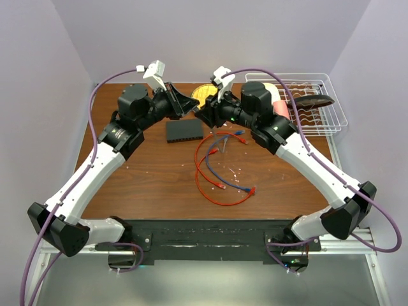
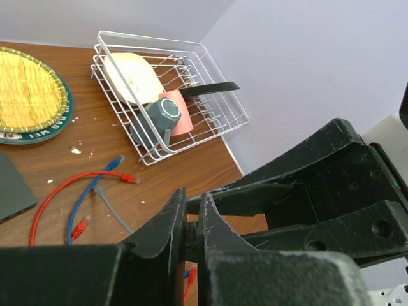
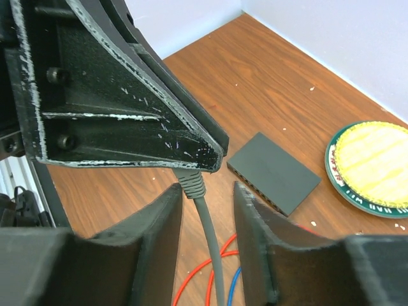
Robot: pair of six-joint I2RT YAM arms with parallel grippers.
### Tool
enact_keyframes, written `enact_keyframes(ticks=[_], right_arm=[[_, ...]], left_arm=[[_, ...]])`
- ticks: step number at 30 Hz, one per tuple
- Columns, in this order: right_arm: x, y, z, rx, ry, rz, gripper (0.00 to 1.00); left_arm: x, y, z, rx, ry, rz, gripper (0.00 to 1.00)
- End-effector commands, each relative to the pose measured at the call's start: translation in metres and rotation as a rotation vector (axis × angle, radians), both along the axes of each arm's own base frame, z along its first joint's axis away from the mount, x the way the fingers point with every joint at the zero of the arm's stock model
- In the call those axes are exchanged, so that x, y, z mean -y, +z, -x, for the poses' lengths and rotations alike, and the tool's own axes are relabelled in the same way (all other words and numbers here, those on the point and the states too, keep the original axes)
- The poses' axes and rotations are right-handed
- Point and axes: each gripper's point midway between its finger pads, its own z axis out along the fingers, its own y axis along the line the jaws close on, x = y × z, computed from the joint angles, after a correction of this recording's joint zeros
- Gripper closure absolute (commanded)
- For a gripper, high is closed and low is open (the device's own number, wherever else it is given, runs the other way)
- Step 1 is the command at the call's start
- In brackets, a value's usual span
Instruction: Insert the plug into the switch port
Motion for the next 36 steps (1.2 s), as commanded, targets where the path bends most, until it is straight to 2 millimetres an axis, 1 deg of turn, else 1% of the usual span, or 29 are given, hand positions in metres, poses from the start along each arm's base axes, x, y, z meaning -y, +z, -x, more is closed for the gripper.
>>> enact_keyframes(ticks=[1,2,3,6,9,10,11,12,13,14,15,16,18,19,21,22,23,24,25,26,27,29,30,31,32,33,34,35,36], right_arm=[[-0.003,0.018,0.000,0.052,0.006,-0.036,0.66],[-0.003,0.018,0.000,0.051,0.004,-0.037,0.68],[-0.003,0.018,-0.001,0.050,0.002,-0.040,0.80],[-0.003,0.019,-0.001,0.044,-0.005,-0.047,1.00],[-0.003,0.020,-0.001,0.042,-0.008,-0.050,1.00],[-0.003,0.020,-0.001,0.041,-0.006,-0.050,1.00],[-0.003,0.018,-0.001,0.038,-0.008,-0.047,1.00],[-0.003,0.018,0.000,0.037,-0.008,-0.050,1.00],[-0.002,0.017,0.000,0.038,-0.009,-0.049,1.00],[-0.002,0.013,0.000,0.032,-0.011,-0.045,1.00],[-0.001,0.011,-0.001,0.028,-0.018,-0.042,1.00],[-0.001,0.005,-0.001,0.018,-0.016,-0.032,1.00],[-0.001,-0.004,-0.002,0.002,-0.024,-0.016,1.00],[0.000,-0.011,-0.004,-0.011,-0.031,-0.003,1.00],[0.000,-0.026,-0.008,-0.048,-0.051,0.023,1.00],[0.003,-0.035,-0.013,-0.063,-0.089,0.038,1.00],[0.005,-0.042,-0.016,-0.076,-0.109,0.053,1.00],[0.004,-0.053,-0.021,-0.098,-0.130,0.065,1.00],[0.009,-0.060,-0.029,-0.108,-0.182,0.080,1.00],[0.009,-0.068,-0.033,-0.126,-0.199,0.091,1.00],[0.009,-0.074,-0.036,-0.142,-0.217,0.097,1.00],[0.007,-0.094,-0.049,-0.180,-0.259,0.127,1.00],[0.005,-0.099,-0.053,-0.193,-0.268,0.129,1.00],[0.002,-0.114,-0.063,-0.217,-0.290,0.152,1.00],[0.004,-0.119,-0.070,-0.227,-0.315,0.159,1.00],[0.003,-0.127,-0.076,-0.247,-0.329,0.163,1.00],[0.001,-0.140,-0.086,-0.271,-0.349,0.173,1.00],[0.005,-0.147,-0.097,-0.291,-0.370,0.170,1.00],[0.007,-0.153,-0.104,-0.313,-0.390,0.162,1.00]], left_arm=[[0.002,0.028,0.005,0.071,-0.024,0.050,1.00],[0.003,0.028,0.004,0.072,-0.024,0.049,1.00],[0.002,0.029,0.005,0.074,-0.022,0.051,1.00],[0.003,0.028,0.005,0.071,-0.028,0.053,1.00],[0.004,0.026,0.006,0.072,-0.036,0.047,1.00],[0.005,0.025,0.007,0.079,-0.049,0.042,0.89],[0.004,0.026,0.007,0.091,-0.051,0.035,0.53],[0.004,0.023,0.007,0.087,-0.050,0.021,0.38],[-0.001,0.023,0.003,0.087,-0.024,0.014,0.26],[-0.005,0.022,0.000,0.084,-0.005,0.006,0.11],[-0.012,0.019,-0.004,0.074,0.029,-0.012,0.01],[-0.021,0.017,-0.011,0.071,0.058,-0.024,0.00],[-0.034,0.017,-0.017,0.077,0.101,-0.047,0.00],[-0.044,0.017,-0.023,0.078,0.129,-0.058,0.00],[-0.055,0.015,-0.029,0.087,0.155,-0.088,0.00],[-0.064,0.013,-0.034,0.088,0.181,-0.100,0.00],[-0.069,0.011,-0.038,0.084,0.199,-0.112,0.00],[-0.076,0.004,-0.044,0.073,0.229,-0.143,0.00],[-0.083,-0.001,-0.049,0.064,0.253,-0.158,0.00],[-0.086,-0.004,-0.053,0.059,0.264,-0.171,0.00],[-0.088,-0.017,-0.060,0.033,0.274,-0.203,0.00],[-0.091,-0.029,-0.068,0.012,0.279,-0.232,0.00],[-0.089,-0.044,-0.076,-0.023,0.274,-0.261,0.00],[-0.089,-0.051,-0.080,-0.040,0.275,-0.275,0.00],[-0.089,-0.059,-0.084,-0.061,0.276,-0.289,0.00],[-0.089,-0.074,-0.090,-0.091,0.278,-0.315,0.00],[-0.091,-0.081,-0.094,-0.108,0.286,-0.327,0.00],[-0.092,-0.088,-0.098,-0.122,0.293,-0.339,0.00],[-0.095,-0.101,-0.104,-0.146,0.313,-0.362,0.00]])
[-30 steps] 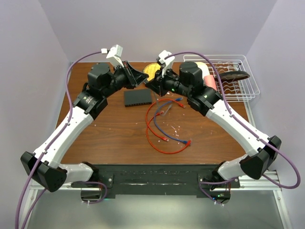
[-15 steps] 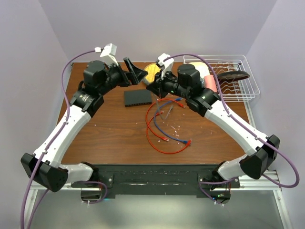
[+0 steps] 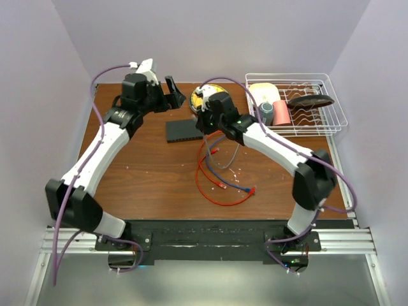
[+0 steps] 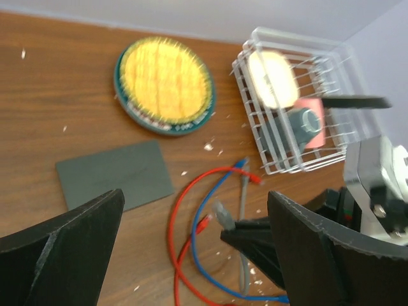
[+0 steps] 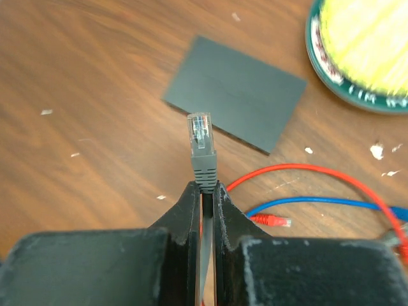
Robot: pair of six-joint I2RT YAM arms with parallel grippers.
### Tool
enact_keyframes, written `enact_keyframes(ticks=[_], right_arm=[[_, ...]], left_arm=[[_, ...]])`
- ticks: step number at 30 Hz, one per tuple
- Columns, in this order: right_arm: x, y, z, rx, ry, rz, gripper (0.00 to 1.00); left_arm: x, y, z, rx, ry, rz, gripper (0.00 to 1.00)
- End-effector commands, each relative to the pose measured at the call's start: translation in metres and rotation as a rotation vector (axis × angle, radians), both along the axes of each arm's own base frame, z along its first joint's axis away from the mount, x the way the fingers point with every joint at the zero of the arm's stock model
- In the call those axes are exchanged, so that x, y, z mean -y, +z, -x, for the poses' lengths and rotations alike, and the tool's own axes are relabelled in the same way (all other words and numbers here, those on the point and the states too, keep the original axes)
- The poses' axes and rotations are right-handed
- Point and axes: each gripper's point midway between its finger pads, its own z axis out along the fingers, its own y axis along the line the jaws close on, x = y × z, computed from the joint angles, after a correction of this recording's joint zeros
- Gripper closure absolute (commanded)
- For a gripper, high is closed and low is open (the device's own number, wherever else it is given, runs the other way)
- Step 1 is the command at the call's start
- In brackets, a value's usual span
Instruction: Insert the plug into the switch port
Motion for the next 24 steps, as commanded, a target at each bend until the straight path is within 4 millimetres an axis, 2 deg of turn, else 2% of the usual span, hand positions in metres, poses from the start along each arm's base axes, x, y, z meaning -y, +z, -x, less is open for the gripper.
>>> enact_keyframes(ticks=[1,2,3,4,5,6,8,9,10,11,13,14,16,17,18,20,24], right_arm=[[0.013,0.005,-0.046,-0.012,-0.157,-0.048,1.00],[0.021,-0.016,-0.061,-0.060,-0.200,-0.047,1.00],[0.023,-0.021,-0.068,-0.081,-0.212,-0.064,1.00],[0.027,-0.023,-0.078,-0.094,-0.234,-0.081,1.00],[0.036,-0.039,-0.092,-0.127,-0.261,-0.089,1.00],[0.039,-0.047,-0.097,-0.157,-0.278,-0.109,1.00],[0.044,-0.049,-0.111,-0.155,-0.306,-0.120,1.00],[0.044,-0.066,-0.116,-0.173,-0.320,-0.096,1.00],[0.042,-0.061,-0.124,-0.156,-0.326,-0.096,1.00],[0.042,-0.069,-0.126,-0.171,-0.330,-0.076,1.00],[0.039,-0.084,-0.139,-0.186,-0.344,-0.054,1.00],[0.039,-0.092,-0.140,-0.203,-0.349,-0.036,1.00],[0.036,-0.104,-0.145,-0.215,-0.347,-0.024,1.00],[0.035,-0.108,-0.146,-0.218,-0.344,-0.025,1.00],[0.035,-0.114,-0.144,-0.225,-0.342,-0.019,1.00],[0.034,-0.114,-0.143,-0.219,-0.337,-0.033,1.00],[0.036,-0.129,-0.135,-0.238,-0.340,-0.025,1.00]], left_arm=[[-0.017,-0.030,-0.021,-0.056,0.061,-0.097,0.00],[-0.019,-0.035,-0.025,-0.060,0.072,-0.104,0.00],[-0.023,-0.050,-0.032,-0.086,0.096,-0.123,0.00],[-0.025,-0.057,-0.037,-0.095,0.107,-0.127,0.00],[-0.027,-0.064,-0.042,-0.105,0.116,-0.128,0.00],[-0.031,-0.081,-0.051,-0.146,0.128,-0.114,0.00],[-0.033,-0.098,-0.062,-0.186,0.129,-0.087,0.00],[-0.033,-0.116,-0.069,-0.230,0.126,-0.062,0.00],[-0.039,-0.123,-0.074,-0.247,0.138,-0.052,0.00],[-0.040,-0.141,-0.081,-0.276,0.143,-0.053,0.00],[-0.049,-0.152,-0.091,-0.290,0.168,-0.059,0.01],[-0.051,-0.166,-0.096,-0.308,0.174,-0.071,0.01],[-0.057,-0.169,-0.109,-0.295,0.194,-0.082,0.01],[-0.057,-0.182,-0.114,-0.302,0.188,-0.099,0.01],[-0.058,-0.181,-0.122,-0.288,0.195,-0.105,0.01],[-0.057,-0.192,-0.134,-0.288,0.185,-0.121,0.01],[-0.052,-0.209,-0.150,-0.285,0.159,-0.133,0.03]])
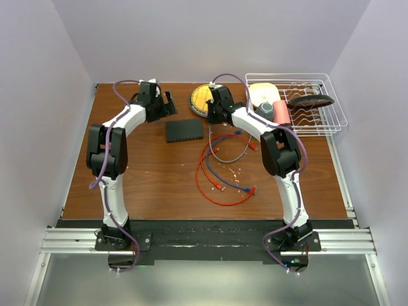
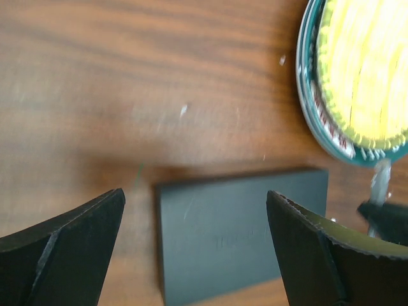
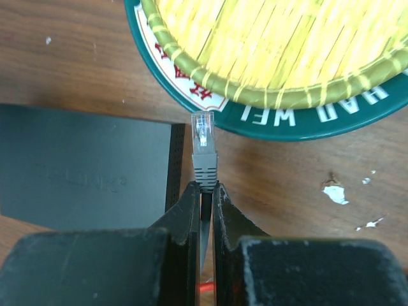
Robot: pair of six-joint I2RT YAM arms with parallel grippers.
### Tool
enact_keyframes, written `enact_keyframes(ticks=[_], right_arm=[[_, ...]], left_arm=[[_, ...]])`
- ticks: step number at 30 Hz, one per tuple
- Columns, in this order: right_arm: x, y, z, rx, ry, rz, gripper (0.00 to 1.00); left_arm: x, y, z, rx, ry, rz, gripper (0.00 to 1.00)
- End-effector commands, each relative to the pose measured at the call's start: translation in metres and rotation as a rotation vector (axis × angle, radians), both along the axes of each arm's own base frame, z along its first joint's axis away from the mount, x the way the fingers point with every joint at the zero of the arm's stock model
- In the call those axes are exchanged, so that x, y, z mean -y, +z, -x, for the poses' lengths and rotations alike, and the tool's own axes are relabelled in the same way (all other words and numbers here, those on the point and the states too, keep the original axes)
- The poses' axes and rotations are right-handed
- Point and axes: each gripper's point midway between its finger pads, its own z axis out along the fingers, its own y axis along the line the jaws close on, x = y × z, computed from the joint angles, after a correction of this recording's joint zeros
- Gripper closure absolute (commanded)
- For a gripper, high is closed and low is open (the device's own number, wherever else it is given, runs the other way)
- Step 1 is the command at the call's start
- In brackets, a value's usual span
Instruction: Insert the plug into the switch port
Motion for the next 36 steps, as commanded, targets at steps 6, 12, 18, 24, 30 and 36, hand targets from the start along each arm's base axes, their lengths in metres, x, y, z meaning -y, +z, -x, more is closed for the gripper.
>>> enact_keyframes(ticks=[6,12,18,24,30,36], right_arm=[[-0.003,-0.003,0.012,0.000,0.001,-0.018,1.00],[-0.014,-0.016,0.028,-0.033,0.038,-0.029,1.00],[-0.039,-0.016,0.043,-0.043,0.116,-0.033,1.00],[-0.072,-0.019,0.071,-0.054,0.219,-0.014,1.00],[-0.085,-0.022,0.095,-0.088,0.285,-0.011,1.00],[-0.094,-0.015,0.116,-0.089,0.330,-0.008,1.00]], left_arm=[[0.014,-0.007,-0.050,0.088,-0.089,-0.017,0.07],[0.041,-0.027,-0.035,0.055,-0.208,-0.009,0.09],[0.047,-0.046,0.004,-0.020,-0.220,-0.023,0.11],[0.043,-0.054,0.055,-0.058,-0.213,0.023,0.18],[0.038,-0.054,0.105,-0.095,-0.179,0.074,0.21],[0.026,-0.046,0.149,-0.119,-0.115,0.071,0.22]])
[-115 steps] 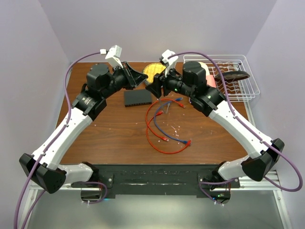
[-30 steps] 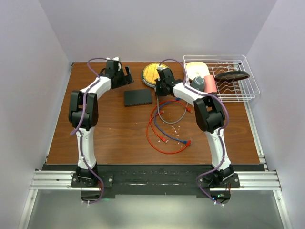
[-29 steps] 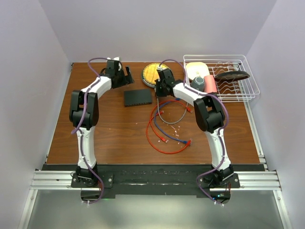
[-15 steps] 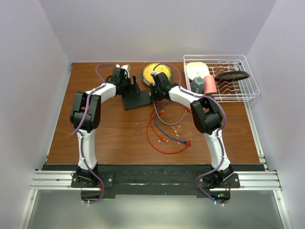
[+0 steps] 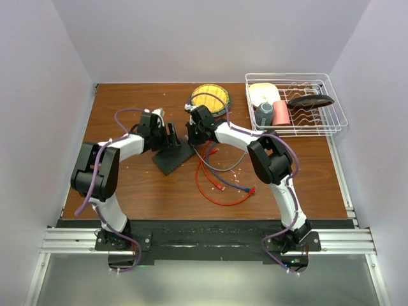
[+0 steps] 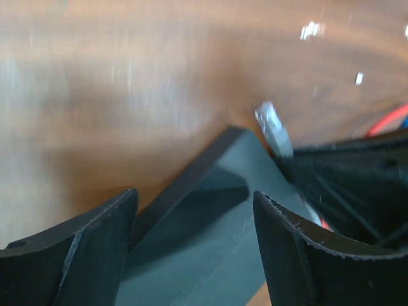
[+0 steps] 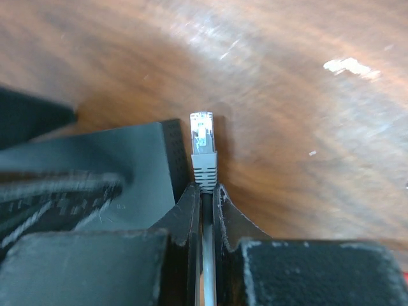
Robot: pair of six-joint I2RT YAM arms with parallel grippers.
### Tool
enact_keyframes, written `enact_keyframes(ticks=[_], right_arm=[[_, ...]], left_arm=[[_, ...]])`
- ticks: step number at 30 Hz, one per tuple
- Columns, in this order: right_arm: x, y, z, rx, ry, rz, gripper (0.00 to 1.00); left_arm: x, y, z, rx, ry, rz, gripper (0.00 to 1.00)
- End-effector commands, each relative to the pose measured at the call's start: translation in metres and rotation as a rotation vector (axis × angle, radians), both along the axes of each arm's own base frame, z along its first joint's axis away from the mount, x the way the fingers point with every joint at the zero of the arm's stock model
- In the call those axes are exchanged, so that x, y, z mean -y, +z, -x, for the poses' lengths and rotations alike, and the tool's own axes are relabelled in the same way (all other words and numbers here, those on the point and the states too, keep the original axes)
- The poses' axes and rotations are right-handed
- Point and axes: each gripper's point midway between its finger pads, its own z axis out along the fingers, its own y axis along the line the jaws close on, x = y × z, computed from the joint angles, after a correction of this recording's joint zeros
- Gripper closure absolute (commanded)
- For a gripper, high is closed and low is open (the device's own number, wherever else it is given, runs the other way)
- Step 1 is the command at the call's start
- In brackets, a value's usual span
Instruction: Insert the plug into the switch port
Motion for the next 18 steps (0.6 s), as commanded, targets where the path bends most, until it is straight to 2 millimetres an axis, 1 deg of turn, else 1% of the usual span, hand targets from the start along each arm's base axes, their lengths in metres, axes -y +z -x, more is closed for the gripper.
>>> enact_keyframes(ticks=[1,3,4,5,6,8,9,10,11,12,13,14,15,16,17,18], right_arm=[[-0.007,0.022,0.023,0.002,0.056,-0.004,1.00],[-0.003,0.032,0.022,0.024,0.037,0.005,1.00],[-0.002,0.037,0.021,0.035,0.027,0.002,1.00],[0.001,0.044,0.019,0.053,0.012,0.009,1.00],[0.003,0.060,0.018,0.077,0.003,0.000,1.00],[0.008,0.074,0.020,0.103,-0.010,0.000,1.00],[0.010,0.095,0.021,0.133,-0.009,-0.024,1.00],[0.012,0.103,0.023,0.146,-0.008,-0.033,1.00],[0.016,0.104,0.028,0.146,-0.004,-0.031,1.00],[0.018,0.121,0.031,0.170,0.009,-0.053,1.00],[0.018,0.127,0.037,0.176,0.033,-0.064,1.00],[0.020,0.118,0.047,0.160,0.056,-0.062,1.00],[0.019,0.122,0.053,0.164,0.079,-0.079,1.00],[0.021,0.134,0.059,0.188,0.095,-0.089,1.00],[0.027,0.122,0.068,0.171,0.103,-0.068,1.00],[0.028,0.123,0.073,0.182,0.120,-0.064,1.00]], left_arm=[[-0.008,0.000,0.045,-0.080,0.076,0.016,0.22],[-0.017,0.002,0.054,-0.080,0.119,-0.001,0.21],[-0.020,0.006,0.061,-0.076,0.138,0.002,0.21],[-0.022,0.008,0.062,-0.067,0.148,-0.002,0.21],[-0.023,0.009,0.065,-0.065,0.148,-0.003,0.21],[-0.027,0.012,0.069,-0.051,0.151,-0.017,0.21],[-0.029,0.012,0.071,-0.053,0.153,-0.027,0.21],[-0.031,0.013,0.071,-0.046,0.149,-0.039,0.21],[-0.033,0.014,0.070,-0.039,0.151,-0.050,0.20],[-0.035,0.014,0.071,-0.041,0.152,-0.057,0.20],[-0.036,0.015,0.070,-0.034,0.150,-0.066,0.20],[-0.038,0.017,0.069,-0.023,0.153,-0.075,0.20],[-0.039,0.019,0.069,-0.017,0.153,-0.083,0.20],[-0.042,0.023,0.067,0.002,0.157,-0.096,0.20],[-0.043,0.025,0.067,0.008,0.155,-0.103,0.19],[-0.043,0.029,0.065,0.020,0.144,-0.110,0.19]])
